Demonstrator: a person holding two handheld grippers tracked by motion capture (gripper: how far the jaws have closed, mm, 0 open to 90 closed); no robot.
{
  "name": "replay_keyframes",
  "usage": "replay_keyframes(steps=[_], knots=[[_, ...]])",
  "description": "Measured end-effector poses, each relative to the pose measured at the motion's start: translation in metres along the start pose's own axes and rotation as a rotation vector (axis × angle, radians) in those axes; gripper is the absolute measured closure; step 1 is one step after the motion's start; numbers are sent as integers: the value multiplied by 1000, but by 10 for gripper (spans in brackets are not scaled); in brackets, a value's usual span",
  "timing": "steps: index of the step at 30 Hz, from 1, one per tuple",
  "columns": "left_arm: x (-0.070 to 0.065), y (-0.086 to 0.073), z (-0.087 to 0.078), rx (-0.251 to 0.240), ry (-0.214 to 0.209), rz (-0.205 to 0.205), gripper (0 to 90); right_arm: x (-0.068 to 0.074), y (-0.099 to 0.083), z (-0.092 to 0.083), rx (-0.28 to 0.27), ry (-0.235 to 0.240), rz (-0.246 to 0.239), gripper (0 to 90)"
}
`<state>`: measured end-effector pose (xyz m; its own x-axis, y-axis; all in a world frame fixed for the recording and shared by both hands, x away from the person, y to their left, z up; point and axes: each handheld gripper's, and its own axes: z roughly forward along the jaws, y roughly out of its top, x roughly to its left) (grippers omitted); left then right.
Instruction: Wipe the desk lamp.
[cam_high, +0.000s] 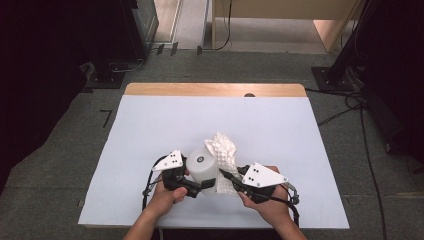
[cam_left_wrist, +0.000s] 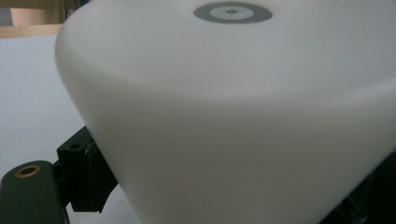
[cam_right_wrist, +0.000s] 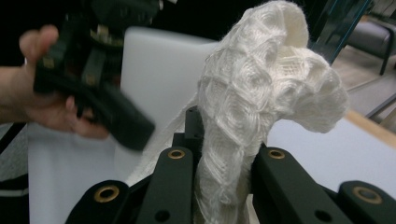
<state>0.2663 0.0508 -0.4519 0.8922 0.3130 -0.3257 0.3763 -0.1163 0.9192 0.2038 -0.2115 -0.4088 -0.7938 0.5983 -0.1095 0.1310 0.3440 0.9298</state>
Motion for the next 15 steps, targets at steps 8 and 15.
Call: replay_keyframes(steps=[8, 15], knots=[[5, 1, -5, 10, 39, 0, 83, -1, -5, 9, 42, 16, 13, 805], [-1, 0, 4, 32, 37, 10, 84, -2, -2, 2, 7, 2, 16, 804]])
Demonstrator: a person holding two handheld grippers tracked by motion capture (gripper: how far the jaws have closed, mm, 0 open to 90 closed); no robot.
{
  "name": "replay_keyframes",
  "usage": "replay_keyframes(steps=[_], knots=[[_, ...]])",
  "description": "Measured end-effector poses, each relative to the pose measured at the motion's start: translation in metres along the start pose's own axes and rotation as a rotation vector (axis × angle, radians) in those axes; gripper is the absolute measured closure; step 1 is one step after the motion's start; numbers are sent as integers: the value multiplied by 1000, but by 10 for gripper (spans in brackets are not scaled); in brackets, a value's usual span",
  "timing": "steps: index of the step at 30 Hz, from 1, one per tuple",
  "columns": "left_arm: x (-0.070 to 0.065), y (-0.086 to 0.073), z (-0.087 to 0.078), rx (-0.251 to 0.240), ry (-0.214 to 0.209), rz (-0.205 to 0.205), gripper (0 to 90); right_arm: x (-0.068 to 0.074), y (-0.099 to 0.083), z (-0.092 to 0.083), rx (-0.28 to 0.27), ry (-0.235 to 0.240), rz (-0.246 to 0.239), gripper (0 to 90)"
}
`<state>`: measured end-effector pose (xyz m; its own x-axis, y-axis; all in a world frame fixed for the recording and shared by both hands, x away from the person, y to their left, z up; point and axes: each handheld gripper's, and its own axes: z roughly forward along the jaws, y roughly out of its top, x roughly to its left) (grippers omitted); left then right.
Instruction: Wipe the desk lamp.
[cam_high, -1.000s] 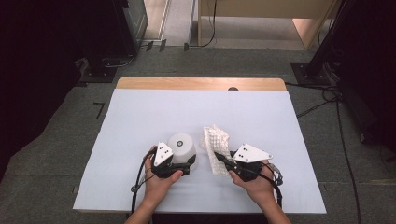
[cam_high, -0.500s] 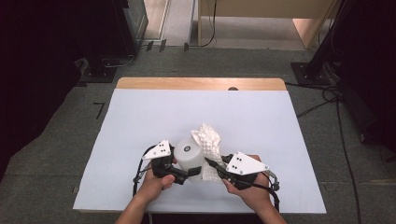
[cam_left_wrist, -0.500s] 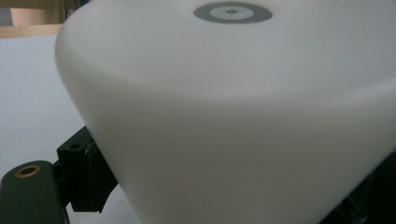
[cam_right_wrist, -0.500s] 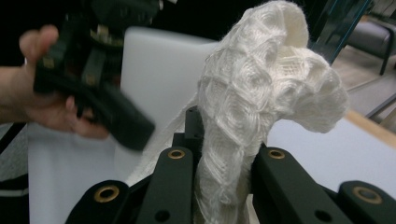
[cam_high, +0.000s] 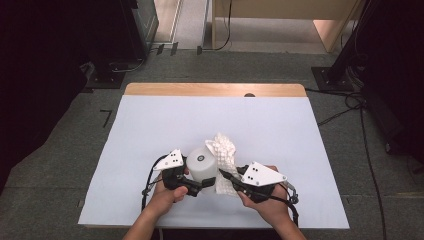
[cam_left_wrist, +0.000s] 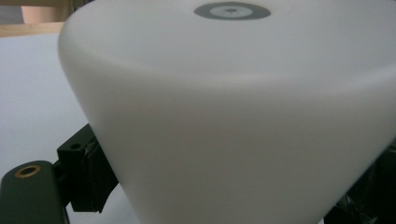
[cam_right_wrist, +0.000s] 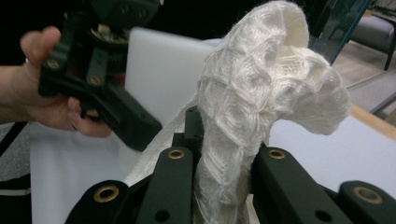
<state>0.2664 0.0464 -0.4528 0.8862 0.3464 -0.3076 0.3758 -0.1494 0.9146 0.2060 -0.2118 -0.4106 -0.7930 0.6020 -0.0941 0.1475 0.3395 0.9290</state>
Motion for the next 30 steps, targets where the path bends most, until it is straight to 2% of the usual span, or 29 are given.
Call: replay_keyframes(steps=[1, 4, 5, 7, 9, 10, 11, 13, 16, 18, 20, 25, 27, 28, 30], knots=[[1, 1, -2, -8, 2, -5, 83, 0, -4, 3, 20, -2, 0, 803], [5, 2, -7, -26, 20, -15, 83, -3, -19, 17, 134, -15, -13, 802], [5, 2, -8, -26, 33, -5, 84, -4, -22, 19, 144, -15, -2, 803], [5, 2, -7, 6, 87, 31, 83, -10, -23, 18, 130, -15, 23, 803], [4, 0, -3, 59, 156, 65, 84, -14, -18, 11, 94, -38, 33, 803], [4, -2, -1, 78, 174, 76, 83, -16, -15, 7, 72, -46, 33, 803], [3, -3, 1, 95, 195, 97, 83, -18, -12, 2, 56, -59, 38, 803], [-1, -6, 6, 128, 248, 167, 83, -20, -7, -4, 30, -79, 38, 803], [-4, -12, 12, 146, 270, 217, 83, -23, -6, -7, 27, -90, 44, 802], [-5, -16, 16, 156, 299, 260, 82, -24, -9, -6, 40, -90, 42, 803], [-5, -21, 19, 162, 305, 289, 82, -23, -12, -4, 49, -88, 52, 803], [-3, -25, 18, 153, 296, 295, 79, -22, -13, -1, 55, -78, 42, 803], [-3, -26, 17, 157, 317, 291, 71, -22, -13, -1, 56, -77, 42, 803], [-4, -27, 16, 148, 336, 279, 60, -22, -13, -1, 55, -78, 42, 802], [-3, -30, 14, 127, 345, 229, 30, -23, -12, -1, 48, -81, 44, 803]])
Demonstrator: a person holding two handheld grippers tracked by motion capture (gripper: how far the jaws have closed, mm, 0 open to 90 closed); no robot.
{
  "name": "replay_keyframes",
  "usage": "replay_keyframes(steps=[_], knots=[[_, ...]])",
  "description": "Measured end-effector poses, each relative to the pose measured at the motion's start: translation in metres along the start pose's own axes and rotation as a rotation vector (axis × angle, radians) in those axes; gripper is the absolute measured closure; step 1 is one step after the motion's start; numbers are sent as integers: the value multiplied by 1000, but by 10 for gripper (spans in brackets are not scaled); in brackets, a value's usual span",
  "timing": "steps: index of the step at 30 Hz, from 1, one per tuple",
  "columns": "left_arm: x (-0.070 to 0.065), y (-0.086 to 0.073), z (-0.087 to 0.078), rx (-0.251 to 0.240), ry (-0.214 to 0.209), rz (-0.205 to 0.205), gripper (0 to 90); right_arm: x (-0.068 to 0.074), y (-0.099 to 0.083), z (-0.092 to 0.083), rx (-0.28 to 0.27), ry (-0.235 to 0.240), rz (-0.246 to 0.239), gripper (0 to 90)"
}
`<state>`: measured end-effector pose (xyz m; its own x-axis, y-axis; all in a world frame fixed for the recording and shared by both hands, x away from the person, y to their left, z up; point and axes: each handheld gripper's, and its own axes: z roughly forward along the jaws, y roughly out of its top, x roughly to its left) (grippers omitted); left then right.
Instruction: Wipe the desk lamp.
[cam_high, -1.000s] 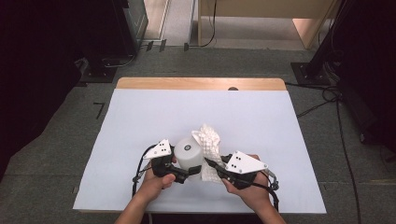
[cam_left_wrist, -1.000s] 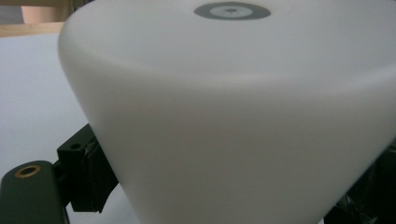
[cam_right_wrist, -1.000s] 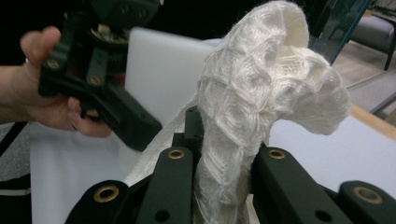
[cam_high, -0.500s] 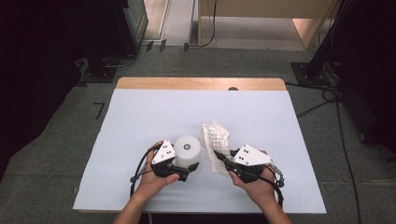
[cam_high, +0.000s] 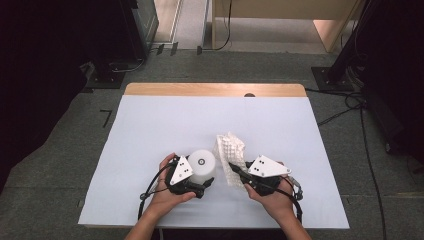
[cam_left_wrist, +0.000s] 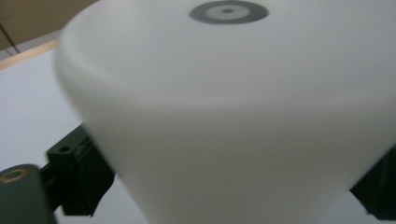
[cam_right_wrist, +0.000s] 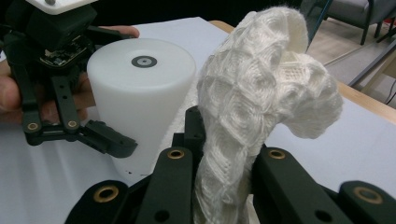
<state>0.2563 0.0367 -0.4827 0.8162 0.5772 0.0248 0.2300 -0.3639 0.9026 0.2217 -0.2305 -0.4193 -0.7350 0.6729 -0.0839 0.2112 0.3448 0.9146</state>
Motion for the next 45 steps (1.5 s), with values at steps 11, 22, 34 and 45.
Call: replay_keyframes(steps=[11, 22, 34, 45], knots=[[-19, 4, 5, 1, 124, -26, 77, 1, 3, -1, -17, 11, 8, 803], [-33, 29, 1, 52, 123, 140, 85, 18, 26, -10, -59, 63, 2, 803], [-40, 37, -5, 75, 155, 261, 85, 10, 18, -2, -18, 65, 71, 807], [-44, 41, 2, 143, 133, 275, 88, 4, 11, -1, -16, 19, 103, 810]])
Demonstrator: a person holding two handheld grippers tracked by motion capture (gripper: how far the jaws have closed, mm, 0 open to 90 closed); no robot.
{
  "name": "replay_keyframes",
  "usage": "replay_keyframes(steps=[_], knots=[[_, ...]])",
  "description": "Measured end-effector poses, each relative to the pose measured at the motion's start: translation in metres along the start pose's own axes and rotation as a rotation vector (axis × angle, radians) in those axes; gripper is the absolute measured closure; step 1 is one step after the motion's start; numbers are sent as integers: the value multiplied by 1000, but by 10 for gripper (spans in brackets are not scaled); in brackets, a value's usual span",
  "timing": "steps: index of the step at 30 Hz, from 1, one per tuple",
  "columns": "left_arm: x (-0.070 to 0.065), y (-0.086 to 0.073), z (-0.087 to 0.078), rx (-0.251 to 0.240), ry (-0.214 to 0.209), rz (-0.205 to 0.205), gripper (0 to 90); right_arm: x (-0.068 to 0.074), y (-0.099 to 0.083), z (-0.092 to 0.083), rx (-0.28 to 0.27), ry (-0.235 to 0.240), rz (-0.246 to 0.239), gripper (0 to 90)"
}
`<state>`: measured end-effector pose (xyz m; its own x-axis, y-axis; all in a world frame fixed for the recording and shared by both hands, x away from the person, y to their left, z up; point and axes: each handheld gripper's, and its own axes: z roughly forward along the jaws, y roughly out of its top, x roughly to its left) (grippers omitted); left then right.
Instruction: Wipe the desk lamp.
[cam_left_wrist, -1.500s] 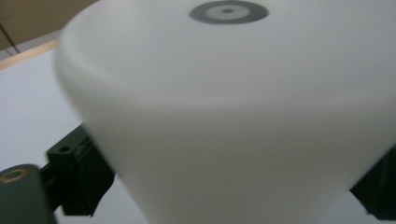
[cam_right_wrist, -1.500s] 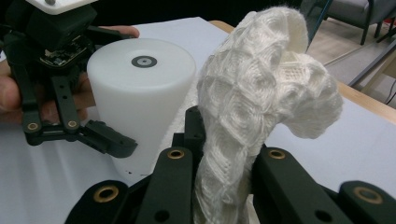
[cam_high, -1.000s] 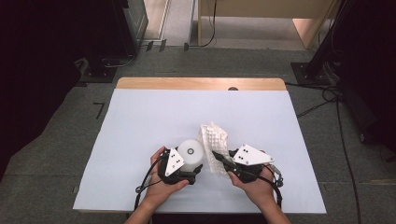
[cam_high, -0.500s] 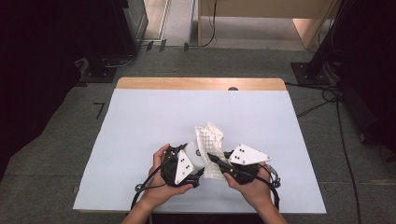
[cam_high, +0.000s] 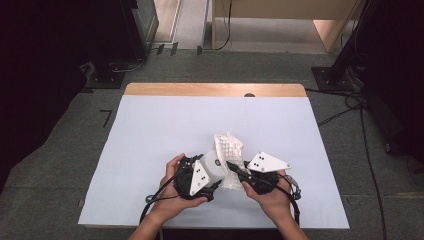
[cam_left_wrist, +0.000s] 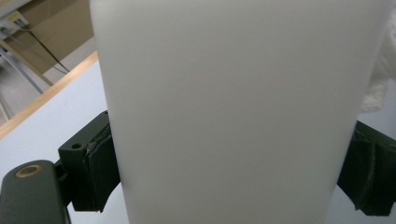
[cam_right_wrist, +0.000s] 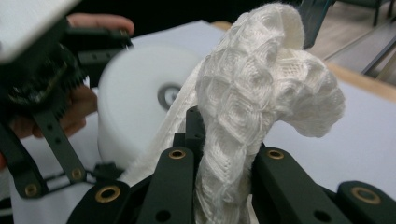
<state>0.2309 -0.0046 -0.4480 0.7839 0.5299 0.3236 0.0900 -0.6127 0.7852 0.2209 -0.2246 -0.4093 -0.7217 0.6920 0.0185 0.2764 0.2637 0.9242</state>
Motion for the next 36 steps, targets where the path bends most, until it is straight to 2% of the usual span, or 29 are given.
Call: replay_keyframes(steps=[2, 4, 8, 10, 12, 14, 15, 16, 18, 19, 21, 23, 25, 27, 29, 31, 32, 35, 36], knots=[[-3, 3, 1, 23, 22, 17, 88, 5, 5, -5, -38, -1, -6, 810], [-4, 4, 2, 32, 29, 14, 88, 9, 10, -9, -67, 13, -4, 809], [-9, 7, 1, 11, 15, 21, 87, 18, 12, -2, -32, 63, 15, 809], [-12, 7, 1, 4, 16, 36, 87, 20, 11, 0, -36, 61, 19, 810], [-11, 7, -2, -17, 10, 36, 87, 17, 11, 0, -31, 39, 27, 809], [-7, 8, -3, -11, 27, 27, 87, 10, 7, 1, -23, -3, 22, 809], [-4, 7, -3, -7, 32, 11, 87, 5, 4, 1, -21, -9, 40, 809], [-1, 5, -2, -7, 35, -9, 87, 1, 1, 1, -13, -2, 55, 809], [4, 3, -2, -9, 21, -44, 87, 3, 0, 0, -12, 21, 36, 808], [3, 3, -2, -10, 16, -47, 87, 8, 2, -1, -22, 35, 17, 808], [-2, 5, 0, -9, 12, -28, 87, 17, 7, -1, -45, 53, -12, 808], [-9, 7, 1, -12, -7, -2, 87, 21, 10, 0, -70, 67, -8, 807], [-13, 8, 2, -13, -21, 10, 86, 17, 8, 1, -73, 43, -6, 806], [-10, 8, 1, -13, -15, -13, 86, 8, 2, 2, -58, 5, 15, 807], [-3, 5, 0, -13, -4, -43, 86, 1, -3, 1, -53, 0, 52, 808], [5, 2, 0, -23, 1, -99, 86, 1, -3, 0, -53, 18, 50, 809], [7, 2, 0, -28, -4, -109, 86, 6, -1, -1, -69, 47, 34, 808], [2, 3, 1, -19, -9, -81, 86, 18, 5, 0, -86, 85, -21, 808], [-1, 3, 2, -22, -20, -72, 86, 19, 6, 1, -91, 99, -16, 808]])
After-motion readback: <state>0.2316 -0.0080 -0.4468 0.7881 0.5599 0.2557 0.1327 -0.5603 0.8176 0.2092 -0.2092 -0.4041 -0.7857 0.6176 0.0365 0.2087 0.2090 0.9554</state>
